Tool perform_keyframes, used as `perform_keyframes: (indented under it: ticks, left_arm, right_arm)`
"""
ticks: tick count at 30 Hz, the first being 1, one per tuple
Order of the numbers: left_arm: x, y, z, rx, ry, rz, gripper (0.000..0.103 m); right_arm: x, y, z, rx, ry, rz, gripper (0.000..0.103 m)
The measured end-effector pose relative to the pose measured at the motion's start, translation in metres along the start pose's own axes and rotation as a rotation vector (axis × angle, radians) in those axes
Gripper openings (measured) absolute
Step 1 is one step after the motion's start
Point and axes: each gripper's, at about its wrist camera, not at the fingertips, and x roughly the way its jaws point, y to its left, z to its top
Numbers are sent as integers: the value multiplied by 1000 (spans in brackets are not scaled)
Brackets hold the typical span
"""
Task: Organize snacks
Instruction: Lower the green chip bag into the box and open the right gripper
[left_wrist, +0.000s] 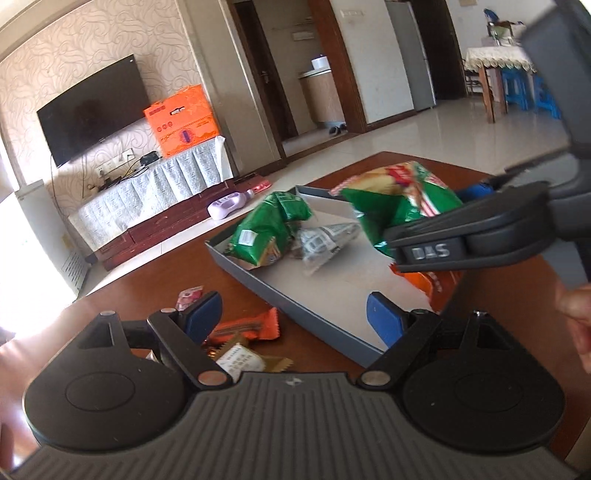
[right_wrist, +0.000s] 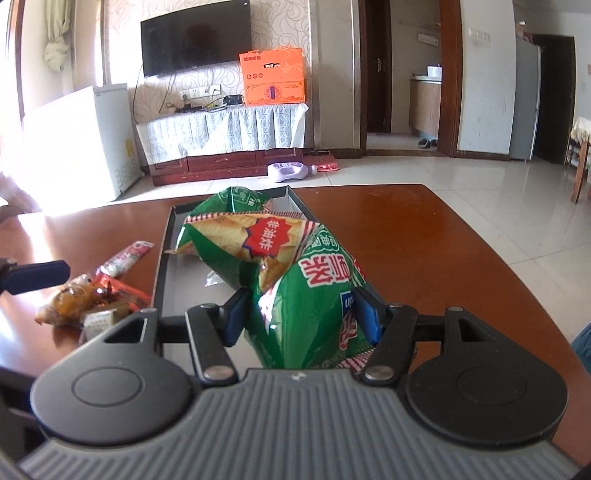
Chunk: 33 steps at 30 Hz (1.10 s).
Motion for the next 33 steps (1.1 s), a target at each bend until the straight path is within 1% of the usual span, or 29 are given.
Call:
perform_keyframes:
  ticks: [3, 5, 8, 13, 18, 20, 23, 26, 30, 33]
  left_arm:
    - [2, -6, 0, 19, 9, -11, 88]
    - [0, -10, -1, 34, 5, -14, 88]
    - [1, -10, -1, 40, 4, -21, 89]
    - [1, -9, -2, 50, 3, -18, 89]
    - [-1, -4, -6, 47, 8, -10, 90]
    - [-3, 0, -9, 40, 15, -10, 90]
    - [-6, 7, -14, 33, 28, -10, 90]
    - [-12, 23, -22, 20, 34, 2, 90]
    - [-21, 57, -37, -11, 52, 34, 90]
    - [-26, 84, -53, -16, 64, 62, 90]
  right_arm:
    - [2, 1, -2, -15, 2, -10, 70]
    - [-1, 1, -5, -9, 7, -19, 79]
    - [-6, -3, -8, 21, 11, -17, 79]
    - [-27, -10, -9, 109, -33, 7, 79]
    - [-59, -17, -13, 211, -143, 57, 79]
    - [-62, -18, -13, 234, -157, 80, 79]
    - [-60, -14, -11, 242, -155, 114, 79]
    - [-60, -2, -8, 222, -165, 164, 79]
    - [-66, 22, -4, 156, -188, 237, 79]
    - [-65, 41, -2, 120, -163, 319, 79]
